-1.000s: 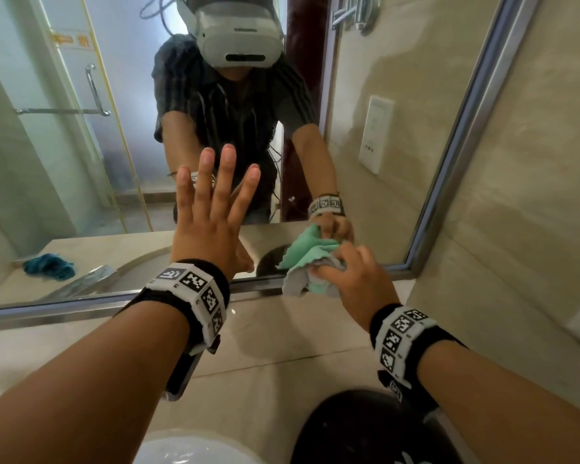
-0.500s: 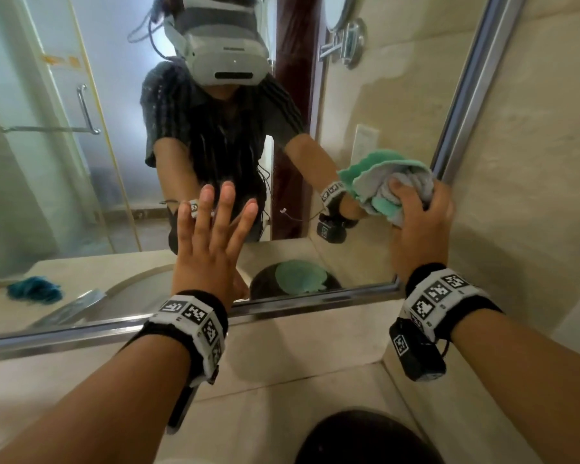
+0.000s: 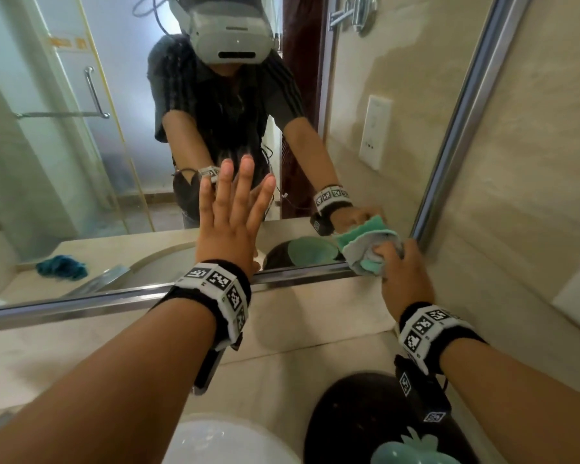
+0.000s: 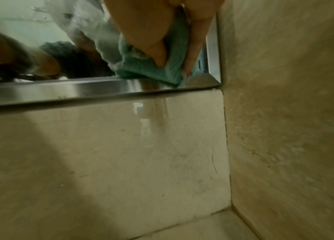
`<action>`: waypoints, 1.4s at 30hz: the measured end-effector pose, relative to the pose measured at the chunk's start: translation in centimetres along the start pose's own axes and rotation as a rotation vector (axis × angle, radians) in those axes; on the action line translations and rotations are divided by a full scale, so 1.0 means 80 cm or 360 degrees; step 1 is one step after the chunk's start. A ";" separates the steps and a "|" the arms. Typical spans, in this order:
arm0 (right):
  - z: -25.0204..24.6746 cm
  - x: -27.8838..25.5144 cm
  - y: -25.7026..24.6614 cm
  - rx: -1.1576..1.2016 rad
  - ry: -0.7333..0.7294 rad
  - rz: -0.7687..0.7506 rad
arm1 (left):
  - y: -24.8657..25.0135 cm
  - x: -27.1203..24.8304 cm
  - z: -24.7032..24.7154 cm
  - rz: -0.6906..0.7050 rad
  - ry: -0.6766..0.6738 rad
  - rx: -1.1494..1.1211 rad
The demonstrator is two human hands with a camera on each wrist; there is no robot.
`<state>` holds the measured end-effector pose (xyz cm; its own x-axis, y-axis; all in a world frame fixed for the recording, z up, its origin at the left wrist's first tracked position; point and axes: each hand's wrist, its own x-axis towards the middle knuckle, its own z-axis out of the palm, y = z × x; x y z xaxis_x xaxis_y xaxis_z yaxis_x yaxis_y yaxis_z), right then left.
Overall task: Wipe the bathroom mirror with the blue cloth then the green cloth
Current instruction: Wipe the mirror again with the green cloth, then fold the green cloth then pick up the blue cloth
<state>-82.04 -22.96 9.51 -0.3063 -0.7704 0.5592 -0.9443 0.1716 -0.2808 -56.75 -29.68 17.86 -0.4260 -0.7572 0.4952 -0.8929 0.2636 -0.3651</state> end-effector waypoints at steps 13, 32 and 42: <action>-0.132 -0.067 -0.105 0.0742 -0.0857 -0.0179 | -0.016 -0.104 -0.094 0.0534 -0.0655 -0.0816; -0.190 -0.164 -0.190 0.0888 -0.1216 -0.0079 | -0.116 -0.246 -0.106 0.0074 -0.0968 -0.1678; -0.182 -0.173 -0.214 0.0875 -0.1328 -0.0307 | -0.116 -0.262 -0.104 0.0062 -0.0953 -0.1890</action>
<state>-63.41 -6.30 17.91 0.2255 -0.9738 -0.0307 -0.7182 -0.1449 -0.6805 -40.75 -11.26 17.44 -0.5978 -0.8010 -0.0326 -0.5967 0.4174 0.6854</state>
